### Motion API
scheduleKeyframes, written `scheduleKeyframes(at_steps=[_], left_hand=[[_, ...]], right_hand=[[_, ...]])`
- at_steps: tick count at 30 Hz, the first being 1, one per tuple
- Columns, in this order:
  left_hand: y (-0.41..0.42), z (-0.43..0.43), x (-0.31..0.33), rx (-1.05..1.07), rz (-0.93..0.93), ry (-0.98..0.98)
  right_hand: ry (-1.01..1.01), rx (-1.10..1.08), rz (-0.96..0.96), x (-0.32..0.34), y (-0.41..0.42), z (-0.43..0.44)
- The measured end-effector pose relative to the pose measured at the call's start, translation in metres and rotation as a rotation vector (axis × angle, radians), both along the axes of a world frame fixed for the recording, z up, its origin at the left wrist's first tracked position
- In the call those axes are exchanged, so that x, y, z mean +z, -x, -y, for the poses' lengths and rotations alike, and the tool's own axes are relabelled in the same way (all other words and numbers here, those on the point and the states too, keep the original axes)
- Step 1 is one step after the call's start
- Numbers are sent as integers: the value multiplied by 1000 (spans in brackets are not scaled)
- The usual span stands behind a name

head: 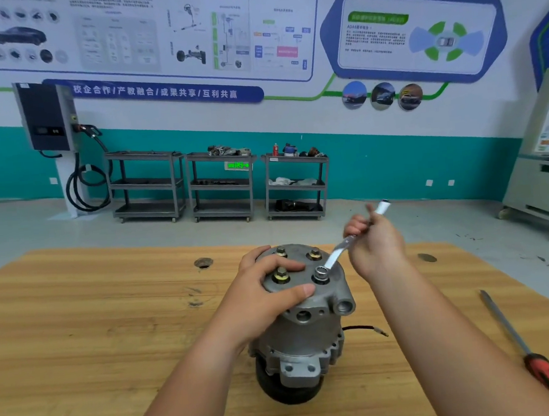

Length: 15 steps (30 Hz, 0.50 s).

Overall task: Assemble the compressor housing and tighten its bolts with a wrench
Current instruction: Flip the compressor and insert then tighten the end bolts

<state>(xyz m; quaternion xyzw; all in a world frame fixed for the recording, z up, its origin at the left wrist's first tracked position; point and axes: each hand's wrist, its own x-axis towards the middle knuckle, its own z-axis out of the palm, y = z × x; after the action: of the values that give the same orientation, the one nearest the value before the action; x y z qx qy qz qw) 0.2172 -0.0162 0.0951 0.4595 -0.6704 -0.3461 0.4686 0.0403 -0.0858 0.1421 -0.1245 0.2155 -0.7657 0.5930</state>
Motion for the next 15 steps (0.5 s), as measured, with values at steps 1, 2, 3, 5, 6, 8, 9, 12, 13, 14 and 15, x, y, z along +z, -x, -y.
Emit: scheduleKeyframes(at_steps=[1, 2, 3, 5, 6, 8, 9, 12, 13, 14, 15], left_hand=[[0, 1, -1, 3, -1, 0], [1, 1, 0, 5, -1, 5], [2, 2, 0, 3, 5, 10], [4, 3, 0, 1, 7, 17], [5, 3, 0, 2, 7, 20], [6, 3, 1, 4, 0, 23], [6, 3, 1, 5, -3, 24], [6, 5, -1, 29, -4, 32], [7, 6, -2, 34, -9, 50], [6, 8, -4, 37, -6, 79], [6, 12, -6, 41, 10, 99]], right_hand=[[51, -87, 15, -4, 5, -10], [118, -177, 30, -8, 9, -23], [200, -256, 64, -12, 13, -36], [406, -353, 62, -24, 16, -69], [521, -358, -7, -33, 15, -84], [791, -340, -275, -52, 6, -110], [905, -367, -496, -56, -2, -120], [1080, -545, -1343, -56, -18, -141], [1089, -515, -1569, -48, -21, -148], [1089, -449, -1721, -38, -27, -153], [1104, -383, -1793, -26, -33, -155]])
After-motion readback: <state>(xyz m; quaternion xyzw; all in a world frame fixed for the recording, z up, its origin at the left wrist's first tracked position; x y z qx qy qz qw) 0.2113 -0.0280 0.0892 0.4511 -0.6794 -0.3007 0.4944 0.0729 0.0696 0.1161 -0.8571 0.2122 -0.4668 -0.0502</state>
